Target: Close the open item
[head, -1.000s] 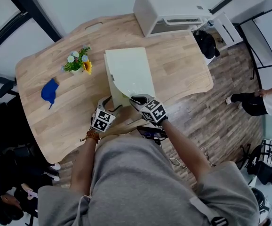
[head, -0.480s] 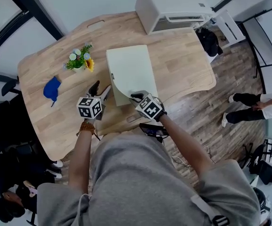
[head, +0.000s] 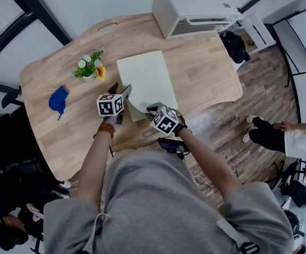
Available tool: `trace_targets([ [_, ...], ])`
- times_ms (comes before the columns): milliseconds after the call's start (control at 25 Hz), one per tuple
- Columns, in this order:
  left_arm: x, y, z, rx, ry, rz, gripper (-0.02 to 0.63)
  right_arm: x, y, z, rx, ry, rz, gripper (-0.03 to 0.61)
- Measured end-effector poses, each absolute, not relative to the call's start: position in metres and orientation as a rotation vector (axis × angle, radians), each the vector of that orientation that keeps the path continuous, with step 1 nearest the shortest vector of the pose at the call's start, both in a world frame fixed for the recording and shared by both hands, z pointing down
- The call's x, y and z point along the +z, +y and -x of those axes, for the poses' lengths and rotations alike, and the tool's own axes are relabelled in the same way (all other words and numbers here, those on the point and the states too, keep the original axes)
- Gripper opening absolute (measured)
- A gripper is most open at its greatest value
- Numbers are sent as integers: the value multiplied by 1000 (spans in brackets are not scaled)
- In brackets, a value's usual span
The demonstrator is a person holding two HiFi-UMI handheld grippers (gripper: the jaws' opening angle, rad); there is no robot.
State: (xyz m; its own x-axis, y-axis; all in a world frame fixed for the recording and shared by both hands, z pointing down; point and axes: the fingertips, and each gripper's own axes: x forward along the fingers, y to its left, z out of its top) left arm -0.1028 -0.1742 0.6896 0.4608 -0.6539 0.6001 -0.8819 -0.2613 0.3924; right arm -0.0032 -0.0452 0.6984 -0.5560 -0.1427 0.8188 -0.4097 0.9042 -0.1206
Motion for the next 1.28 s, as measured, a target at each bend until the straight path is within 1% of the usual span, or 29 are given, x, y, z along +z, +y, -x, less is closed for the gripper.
trace_targets([
  [200,702,-178,105,425,-1296,-1956,285,704,-40,5,280,-2109,-328,67],
  [360,708,-174,109,411,-1314,-1919,278,706,-38,4,283,-2101,-318,72],
  [560,719,-167,118,492,-1325,-1914,272,708,-38,5,276,-2095,-302,75],
  [680,725,-163,119,469,-1305,-1864,273,710,-36,5,260,-2086,-286,81],
  [760,726,-162,119,462,-1299,-1841,273,710,-31,6,225,-2071,-249,101],
  [880,725,-162,120,483,-1305,-1833,273,711,-17,5,60,-2014,-109,170],
  [920,724,-163,120,501,-1308,-1838,273,710,-13,5,21,-2004,-69,180],
  [1120,725,-164,119,516,-1294,-1845,273,678,-25,9,58,-2183,-64,181],
  [1280,721,-164,121,509,-1317,-1800,270,676,-75,-8,75,-2244,-308,179],
])
